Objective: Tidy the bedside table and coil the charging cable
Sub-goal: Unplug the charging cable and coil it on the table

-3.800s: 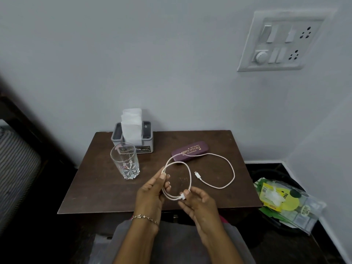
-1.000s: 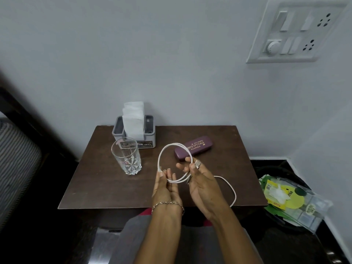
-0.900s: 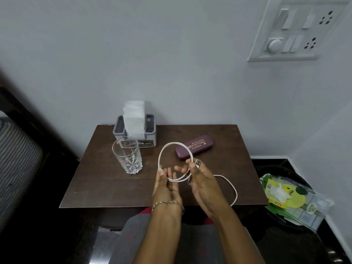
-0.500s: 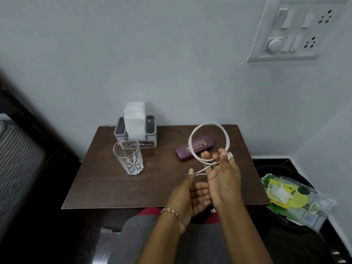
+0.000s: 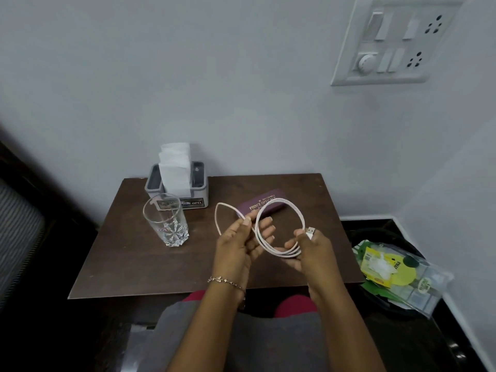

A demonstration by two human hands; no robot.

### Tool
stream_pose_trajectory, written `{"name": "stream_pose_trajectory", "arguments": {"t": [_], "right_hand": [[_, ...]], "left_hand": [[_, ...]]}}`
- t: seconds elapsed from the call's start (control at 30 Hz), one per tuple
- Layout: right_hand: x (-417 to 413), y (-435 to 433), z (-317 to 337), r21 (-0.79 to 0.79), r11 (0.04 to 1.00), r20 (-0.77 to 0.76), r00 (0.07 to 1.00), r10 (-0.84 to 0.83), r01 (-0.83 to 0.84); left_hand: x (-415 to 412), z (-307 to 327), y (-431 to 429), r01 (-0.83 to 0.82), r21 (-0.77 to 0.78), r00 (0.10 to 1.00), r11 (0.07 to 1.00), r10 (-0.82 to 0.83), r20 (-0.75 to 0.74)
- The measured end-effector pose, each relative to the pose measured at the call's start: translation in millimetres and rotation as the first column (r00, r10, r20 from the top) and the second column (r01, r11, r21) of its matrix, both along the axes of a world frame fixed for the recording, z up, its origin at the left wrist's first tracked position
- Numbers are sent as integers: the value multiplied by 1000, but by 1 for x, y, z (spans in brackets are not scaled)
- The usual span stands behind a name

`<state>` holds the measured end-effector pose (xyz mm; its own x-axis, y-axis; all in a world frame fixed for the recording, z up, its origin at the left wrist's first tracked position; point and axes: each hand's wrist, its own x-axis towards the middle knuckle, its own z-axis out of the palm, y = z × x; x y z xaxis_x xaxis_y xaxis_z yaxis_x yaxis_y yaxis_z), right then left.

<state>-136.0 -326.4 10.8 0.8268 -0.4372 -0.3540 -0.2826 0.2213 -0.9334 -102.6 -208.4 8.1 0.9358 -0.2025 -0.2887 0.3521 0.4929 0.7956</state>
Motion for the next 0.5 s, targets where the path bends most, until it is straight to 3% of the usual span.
{"name": "stream_pose_trajectory", "arguments": {"t": [0.2, 0.27, 0.37, 0.43, 0.5], "right_hand": [[2, 0, -11, -365, 927, -72, 995, 70, -92], [2, -2, -14, -364, 924, -70, 993, 96, -115], [1, 1, -20, -353, 904, -78, 970, 228, -241], [1, 10, -22, -212, 939, -15, 962, 273, -269], [4, 19, -22, -75, 977, 79, 975, 207, -202]], "left_hand": [[1, 3, 0, 31, 307, 990, 951, -72, 121], [0, 2, 3, 13, 447, 969, 895, -121, 214], [-1, 12, 15, -118, 694, 896, 710, -225, 382], [-5, 23, 20, -206, 793, 855, 574, -288, 431], [-11, 34, 21, -247, 851, 845, 465, -327, 424]]}}
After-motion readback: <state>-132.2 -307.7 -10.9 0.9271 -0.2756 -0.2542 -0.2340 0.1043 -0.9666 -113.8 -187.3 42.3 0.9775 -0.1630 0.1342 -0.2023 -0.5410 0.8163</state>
